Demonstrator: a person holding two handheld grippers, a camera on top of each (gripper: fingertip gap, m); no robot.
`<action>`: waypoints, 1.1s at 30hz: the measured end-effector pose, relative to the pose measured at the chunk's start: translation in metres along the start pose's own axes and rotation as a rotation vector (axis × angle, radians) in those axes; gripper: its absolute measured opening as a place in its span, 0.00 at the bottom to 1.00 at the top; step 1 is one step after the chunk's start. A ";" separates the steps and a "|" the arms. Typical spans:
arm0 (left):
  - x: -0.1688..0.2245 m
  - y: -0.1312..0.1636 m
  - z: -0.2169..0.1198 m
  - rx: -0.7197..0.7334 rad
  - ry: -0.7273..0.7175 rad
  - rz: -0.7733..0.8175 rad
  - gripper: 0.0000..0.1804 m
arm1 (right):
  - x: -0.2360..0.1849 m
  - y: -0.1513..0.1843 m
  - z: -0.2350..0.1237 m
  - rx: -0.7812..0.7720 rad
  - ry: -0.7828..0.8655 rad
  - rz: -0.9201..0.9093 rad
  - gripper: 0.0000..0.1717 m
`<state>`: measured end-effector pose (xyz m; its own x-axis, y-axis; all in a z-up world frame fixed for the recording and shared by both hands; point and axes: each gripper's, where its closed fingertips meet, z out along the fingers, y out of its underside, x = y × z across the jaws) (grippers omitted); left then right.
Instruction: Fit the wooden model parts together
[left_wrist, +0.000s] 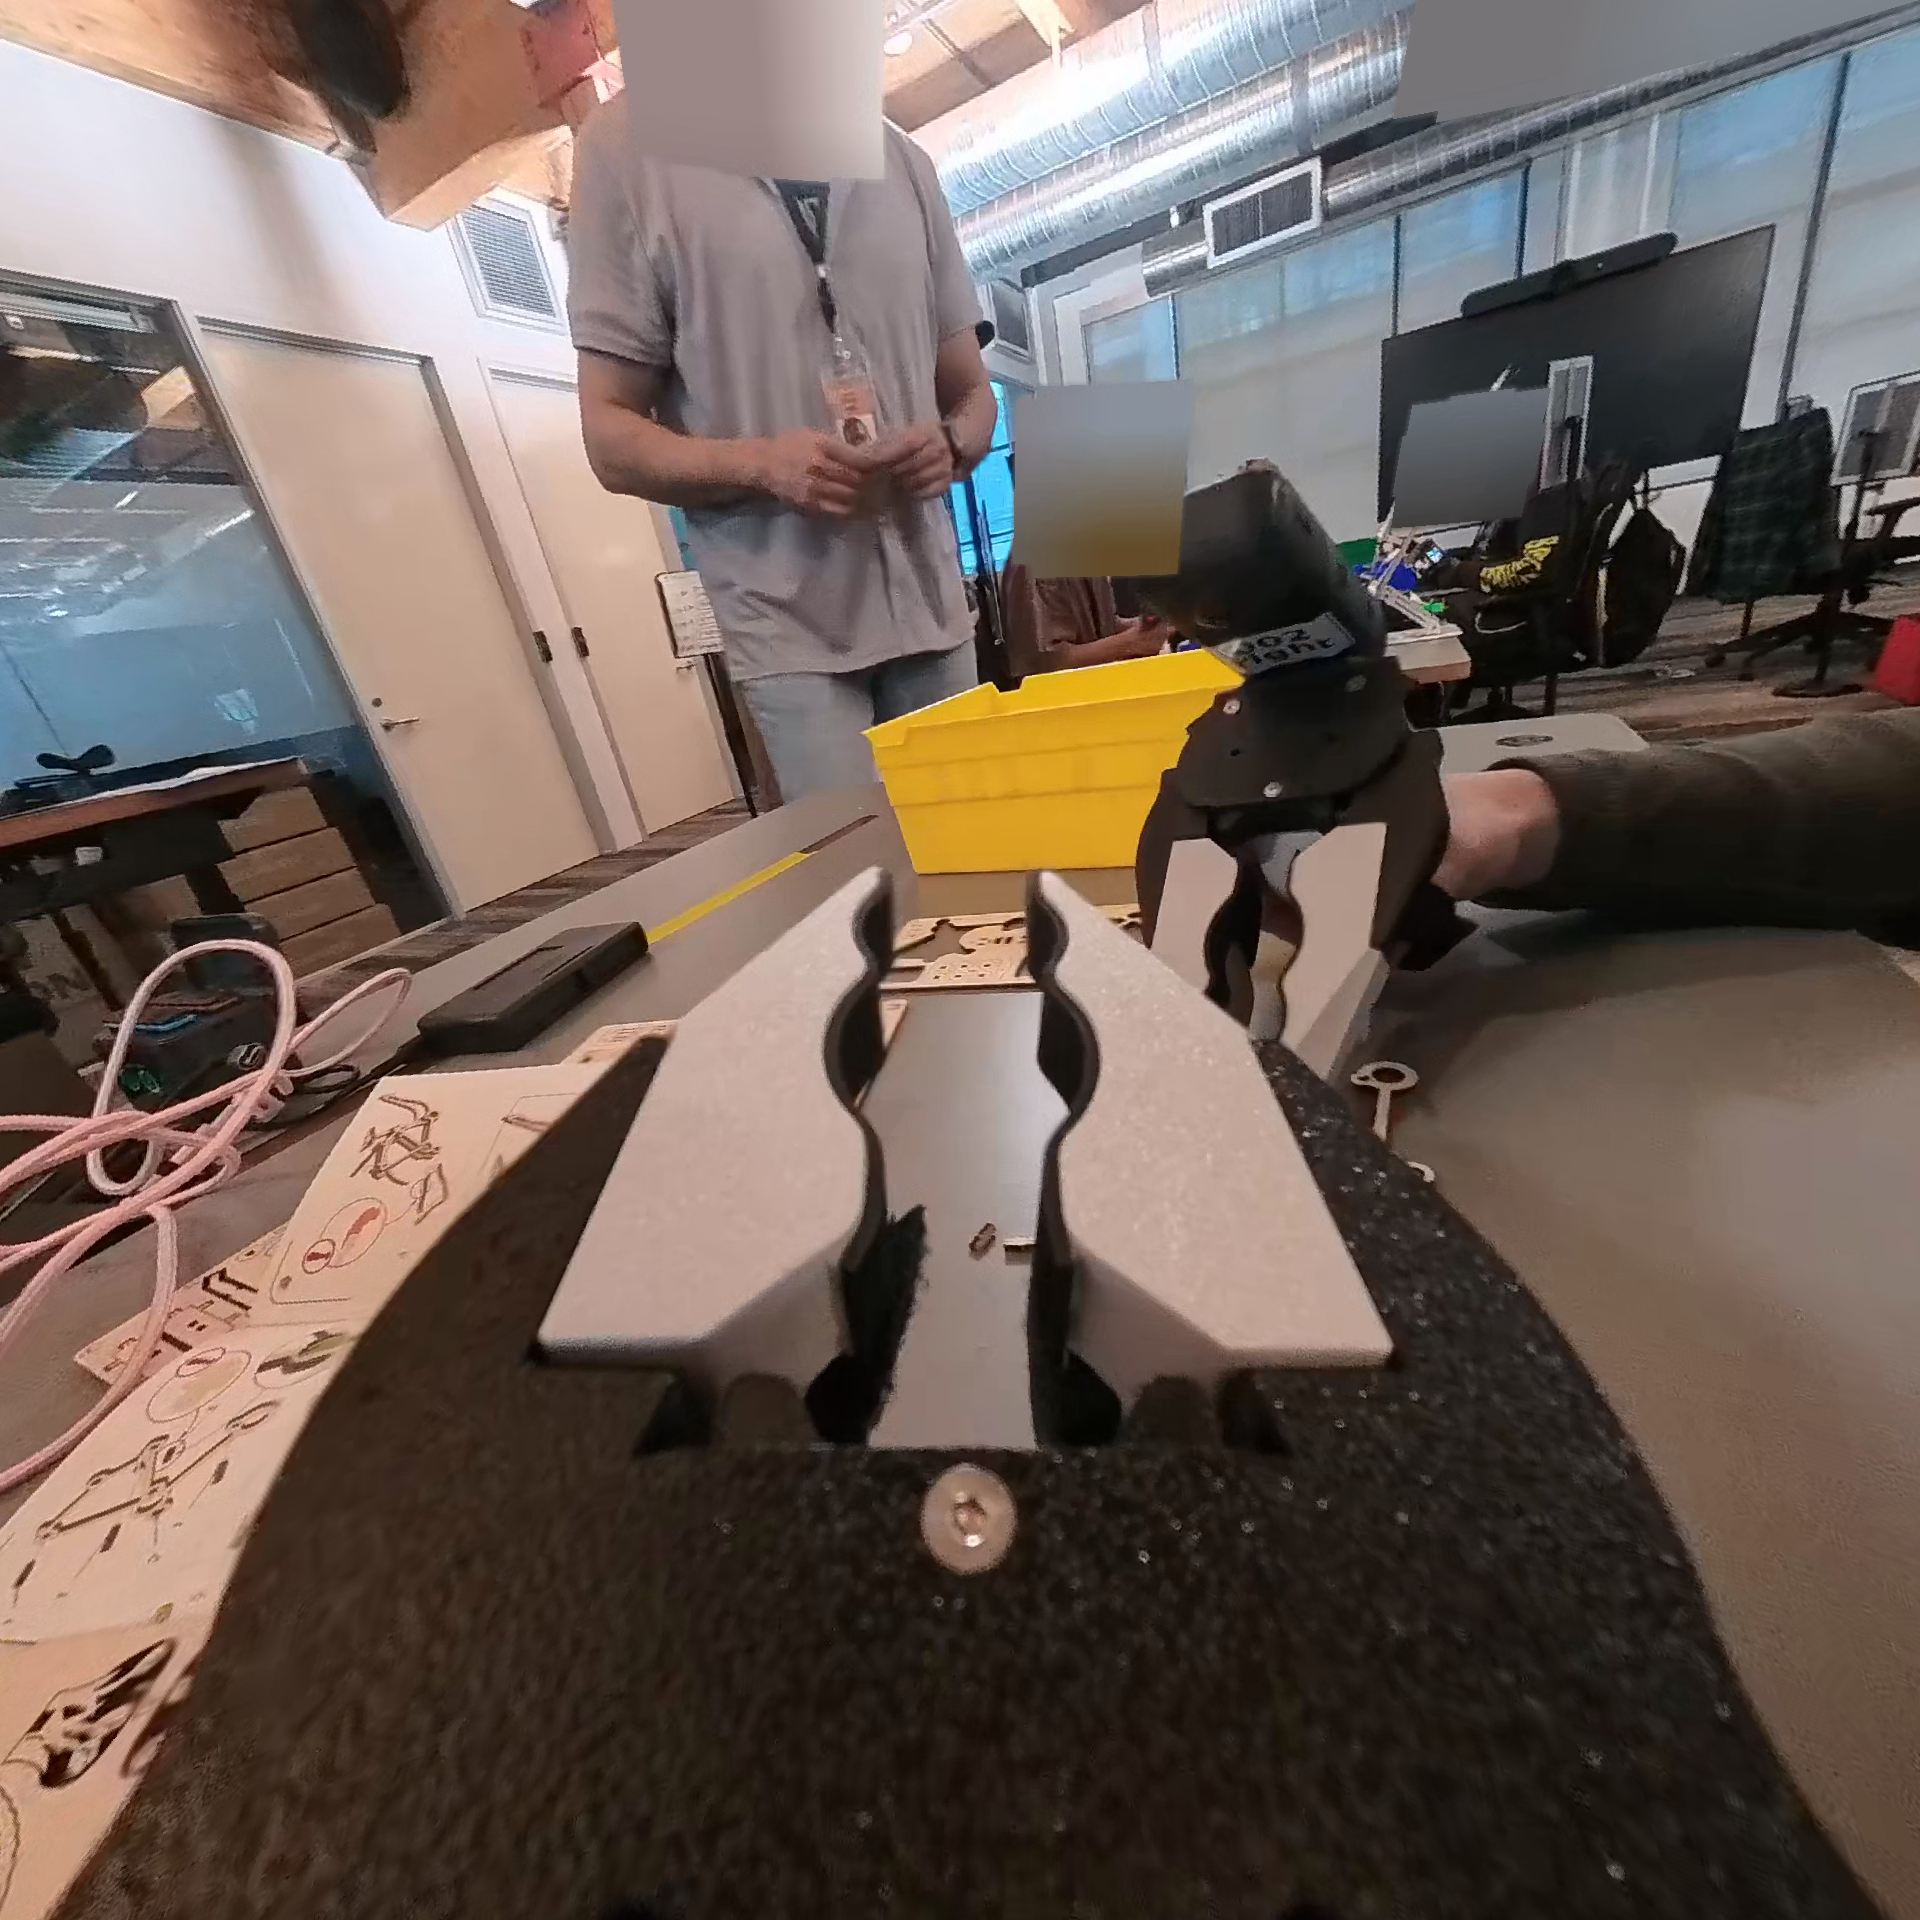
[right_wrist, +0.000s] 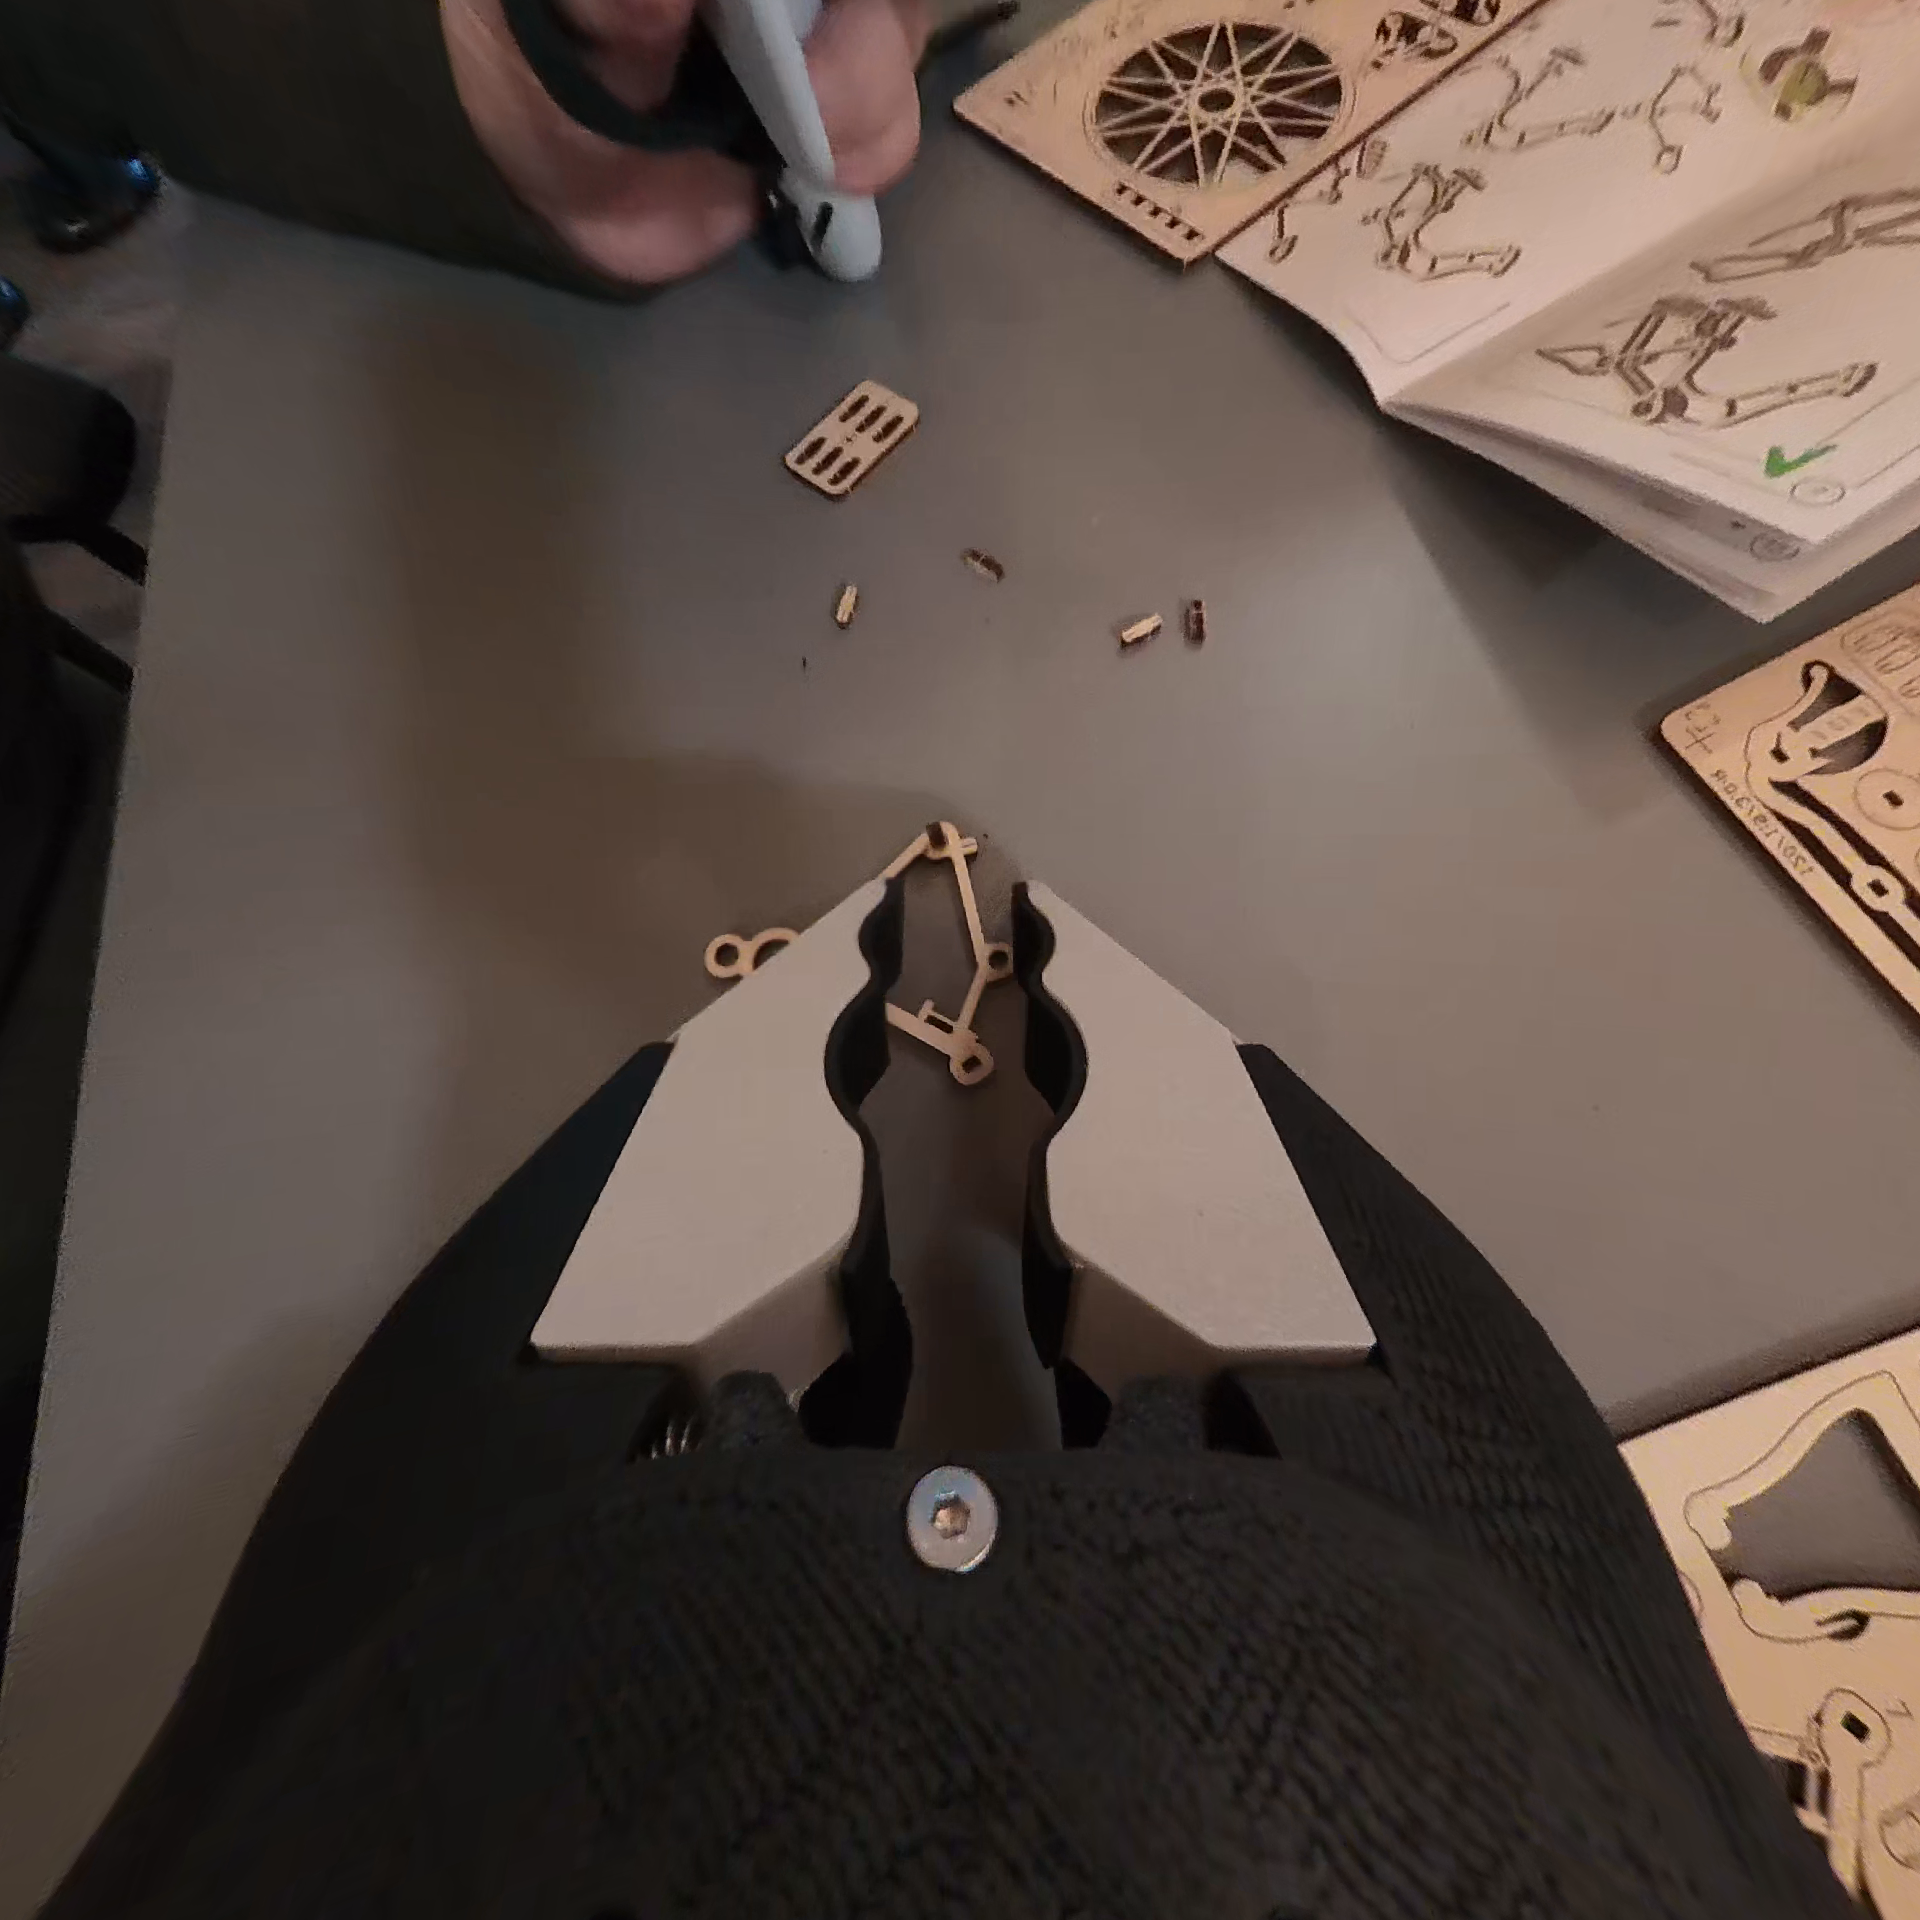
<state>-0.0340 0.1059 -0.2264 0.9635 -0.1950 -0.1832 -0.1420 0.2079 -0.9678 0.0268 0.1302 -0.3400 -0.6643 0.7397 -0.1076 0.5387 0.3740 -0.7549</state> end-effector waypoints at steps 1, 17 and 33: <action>0.003 0.000 0.000 0.001 0.021 -0.006 0.07 | 0.000 0.000 0.000 -0.004 0.005 -0.005 0.10; 0.032 0.001 0.006 -0.033 0.105 0.111 0.12 | -0.012 -0.011 0.000 0.021 0.041 -0.144 0.00; 0.039 0.010 0.010 -0.116 0.105 0.115 0.23 | 0.006 -0.053 -0.040 0.296 0.281 -0.223 0.00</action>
<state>0.0041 0.1105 -0.2416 0.9114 -0.2766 -0.3048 -0.2808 0.1238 -0.9518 0.0144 0.1370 -0.2747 -0.5590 0.7976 0.2266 0.2010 0.3955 -0.8962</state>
